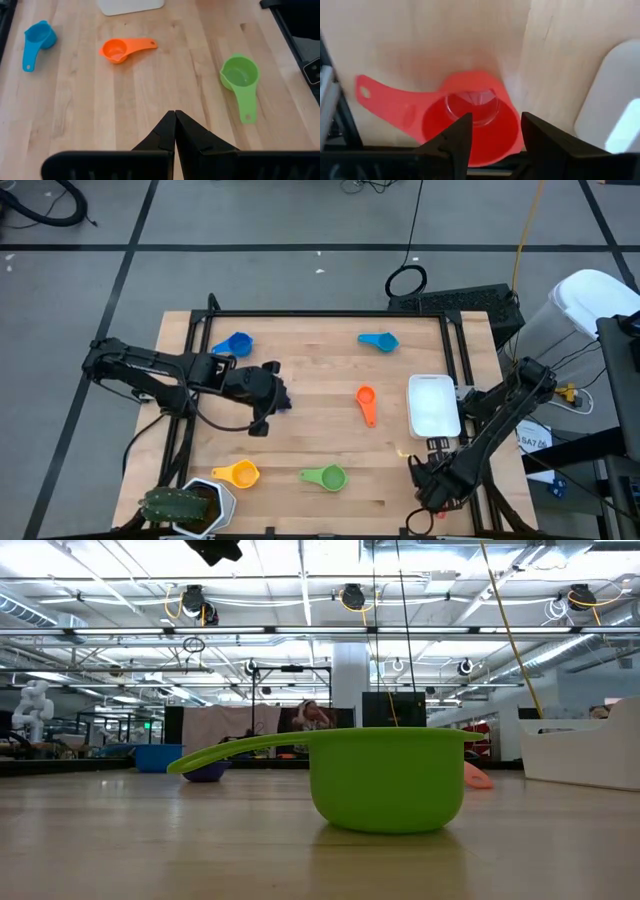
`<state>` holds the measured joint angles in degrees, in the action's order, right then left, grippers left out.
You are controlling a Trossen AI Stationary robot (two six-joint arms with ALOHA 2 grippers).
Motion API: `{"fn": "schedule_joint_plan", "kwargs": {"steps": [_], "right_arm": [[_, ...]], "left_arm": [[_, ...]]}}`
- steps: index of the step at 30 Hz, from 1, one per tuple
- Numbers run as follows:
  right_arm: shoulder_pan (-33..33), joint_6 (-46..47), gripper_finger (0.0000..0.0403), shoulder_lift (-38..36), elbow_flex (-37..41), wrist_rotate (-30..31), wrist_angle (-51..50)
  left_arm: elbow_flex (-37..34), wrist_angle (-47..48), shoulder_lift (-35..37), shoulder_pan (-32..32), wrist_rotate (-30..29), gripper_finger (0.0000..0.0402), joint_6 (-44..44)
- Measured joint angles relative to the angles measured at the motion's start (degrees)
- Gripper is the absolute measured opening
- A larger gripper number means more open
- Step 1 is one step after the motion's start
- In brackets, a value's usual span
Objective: Nest measuring cups in basket
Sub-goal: Move the red measuring cup to the center of the table
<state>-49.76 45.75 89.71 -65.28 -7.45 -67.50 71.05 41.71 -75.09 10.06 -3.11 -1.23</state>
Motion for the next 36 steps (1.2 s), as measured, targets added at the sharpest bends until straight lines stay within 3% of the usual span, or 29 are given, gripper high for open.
{"fn": "schedule_joint_plan", "kwargs": {"steps": [8, 18, 29, 36], "right_arm": [[0.0, -0.9, 0.016, 0.0, 5.7, -0.1, 1.6], [1.2, -2.7, 0.016, 0.0, 11.2, -0.1, 12.4], [10.3, -14.3, 0.016, 0.0, 11.0, 1.9, 17.9], [15.2, -24.8, 0.016, 0.0, 7.7, 7.8, 21.9]], "left_arm": [[0.0, 0.0, 0.0, 0.2, 0.0, 0.001, 0.0], [0.0, 0.0, 0.0, 0.2, 0.0, 0.001, 0.0], [0.0, -1.6, 0.0, 0.2, 0.0, 0.001, -0.1], [0.0, -1.6, 0.0, 0.2, 0.0, 0.001, 0.0]]}}
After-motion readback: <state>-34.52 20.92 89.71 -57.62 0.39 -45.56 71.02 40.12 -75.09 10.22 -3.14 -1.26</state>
